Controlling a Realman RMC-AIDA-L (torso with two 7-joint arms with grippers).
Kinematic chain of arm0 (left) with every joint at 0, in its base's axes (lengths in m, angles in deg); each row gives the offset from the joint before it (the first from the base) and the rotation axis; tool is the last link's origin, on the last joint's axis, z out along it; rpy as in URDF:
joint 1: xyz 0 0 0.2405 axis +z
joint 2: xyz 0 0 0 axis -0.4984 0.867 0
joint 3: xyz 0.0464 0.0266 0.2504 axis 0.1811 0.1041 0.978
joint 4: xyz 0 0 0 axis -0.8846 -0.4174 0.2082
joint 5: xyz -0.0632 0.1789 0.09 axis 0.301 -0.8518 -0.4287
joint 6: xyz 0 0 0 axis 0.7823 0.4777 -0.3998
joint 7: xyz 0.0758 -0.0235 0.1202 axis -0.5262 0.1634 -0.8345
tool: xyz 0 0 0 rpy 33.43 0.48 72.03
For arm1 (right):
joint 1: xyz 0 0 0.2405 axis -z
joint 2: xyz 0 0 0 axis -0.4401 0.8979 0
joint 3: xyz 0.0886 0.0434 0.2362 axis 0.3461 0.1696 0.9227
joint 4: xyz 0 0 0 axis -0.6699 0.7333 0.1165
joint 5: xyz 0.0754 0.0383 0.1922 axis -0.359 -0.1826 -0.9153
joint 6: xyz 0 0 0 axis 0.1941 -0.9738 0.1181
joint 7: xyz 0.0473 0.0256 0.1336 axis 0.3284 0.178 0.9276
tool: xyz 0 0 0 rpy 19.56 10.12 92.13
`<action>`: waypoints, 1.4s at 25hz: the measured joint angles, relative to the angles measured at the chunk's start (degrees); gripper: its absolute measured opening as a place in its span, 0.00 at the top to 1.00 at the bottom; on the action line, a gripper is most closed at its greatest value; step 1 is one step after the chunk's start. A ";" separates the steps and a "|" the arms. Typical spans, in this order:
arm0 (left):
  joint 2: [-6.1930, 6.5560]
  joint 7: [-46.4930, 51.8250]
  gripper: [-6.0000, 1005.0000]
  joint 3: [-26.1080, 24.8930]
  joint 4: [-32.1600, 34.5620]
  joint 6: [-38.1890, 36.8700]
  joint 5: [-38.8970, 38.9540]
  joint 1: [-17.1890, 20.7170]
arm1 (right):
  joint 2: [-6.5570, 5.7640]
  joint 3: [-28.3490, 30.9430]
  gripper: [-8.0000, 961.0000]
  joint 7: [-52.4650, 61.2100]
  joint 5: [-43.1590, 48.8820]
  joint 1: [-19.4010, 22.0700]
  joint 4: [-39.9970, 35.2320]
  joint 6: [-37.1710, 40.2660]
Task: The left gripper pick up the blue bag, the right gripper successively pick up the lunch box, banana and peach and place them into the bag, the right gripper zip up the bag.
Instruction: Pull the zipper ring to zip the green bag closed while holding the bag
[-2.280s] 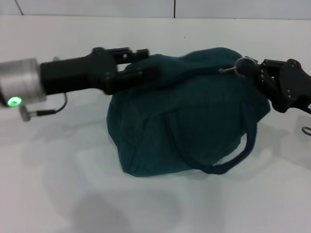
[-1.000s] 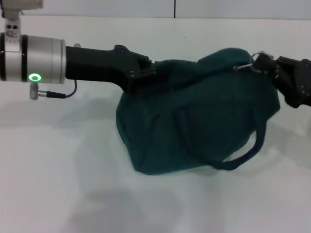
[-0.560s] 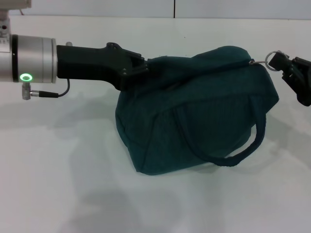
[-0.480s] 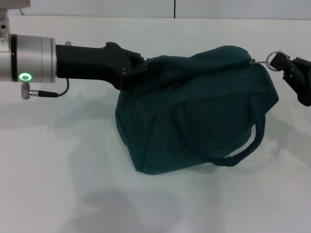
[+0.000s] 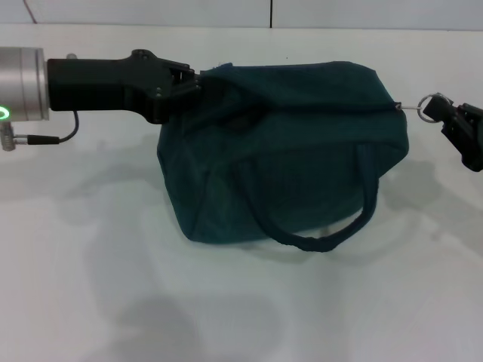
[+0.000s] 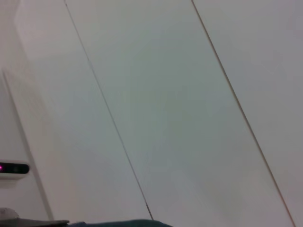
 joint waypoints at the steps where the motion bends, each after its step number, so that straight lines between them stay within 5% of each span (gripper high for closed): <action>1: 0.01 0.00 0.93 -0.43 -0.07 -0.32 0.01 0.02 | 0.00 0.01 0.95 0.00 0.05 -0.02 0.23 -0.22; 35: -0.72 0.65 0.90 -3.83 -0.46 -0.61 0.13 0.32 | 0.36 -5.06 0.94 0.54 2.89 -3.54 3.88 -12.61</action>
